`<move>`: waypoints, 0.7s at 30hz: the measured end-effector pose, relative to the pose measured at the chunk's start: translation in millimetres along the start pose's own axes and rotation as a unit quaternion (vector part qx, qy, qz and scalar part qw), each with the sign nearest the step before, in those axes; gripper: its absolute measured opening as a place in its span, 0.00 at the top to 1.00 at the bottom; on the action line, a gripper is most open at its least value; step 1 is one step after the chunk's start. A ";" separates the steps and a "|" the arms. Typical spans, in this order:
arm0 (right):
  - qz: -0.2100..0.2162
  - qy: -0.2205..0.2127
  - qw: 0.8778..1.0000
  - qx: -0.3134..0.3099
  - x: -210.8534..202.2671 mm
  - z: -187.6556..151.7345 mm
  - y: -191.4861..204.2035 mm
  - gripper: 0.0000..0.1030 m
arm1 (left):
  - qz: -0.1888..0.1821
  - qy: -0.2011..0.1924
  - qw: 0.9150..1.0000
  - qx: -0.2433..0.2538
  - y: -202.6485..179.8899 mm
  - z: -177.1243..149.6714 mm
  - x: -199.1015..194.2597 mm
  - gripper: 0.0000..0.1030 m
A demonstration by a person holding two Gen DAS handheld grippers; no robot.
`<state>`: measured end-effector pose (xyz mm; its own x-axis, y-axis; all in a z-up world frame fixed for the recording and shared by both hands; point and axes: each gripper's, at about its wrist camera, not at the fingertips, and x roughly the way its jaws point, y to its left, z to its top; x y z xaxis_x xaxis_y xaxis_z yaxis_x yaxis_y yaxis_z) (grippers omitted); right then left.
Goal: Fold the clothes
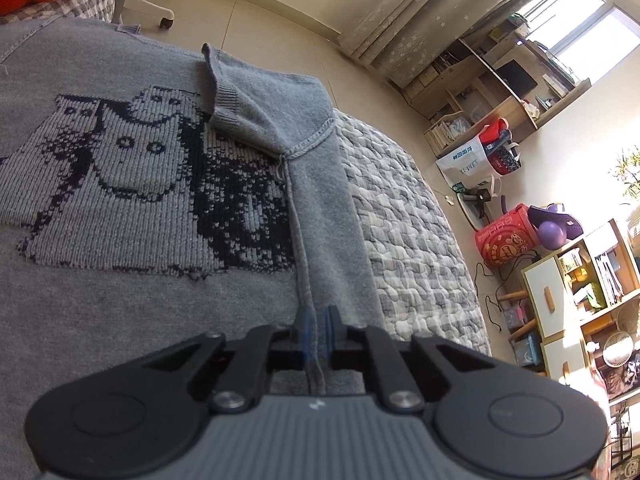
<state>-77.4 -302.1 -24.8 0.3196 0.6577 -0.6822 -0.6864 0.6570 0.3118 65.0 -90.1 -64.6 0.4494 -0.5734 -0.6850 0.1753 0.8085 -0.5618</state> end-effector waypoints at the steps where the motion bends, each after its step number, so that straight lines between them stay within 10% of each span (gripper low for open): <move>1: -0.001 0.015 1.000 -0.001 3.9 -0.5 -0.5 0.94 | 0.001 -0.006 1.000 0.000 0.5 0.9 -0.6 0.67; 21: -0.035 -0.071 0.994 0.071 18.9 0.9 -54.8 0.85 | -0.030 -0.102 0.994 -0.018 23.0 34.7 39.0 0.61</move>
<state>-33.2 -325.4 -54.1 0.4584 0.6478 -0.6084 -0.5641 0.7411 0.3641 117.0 -89.3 -88.1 0.6073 -0.5793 -0.5438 0.1777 0.7661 -0.6177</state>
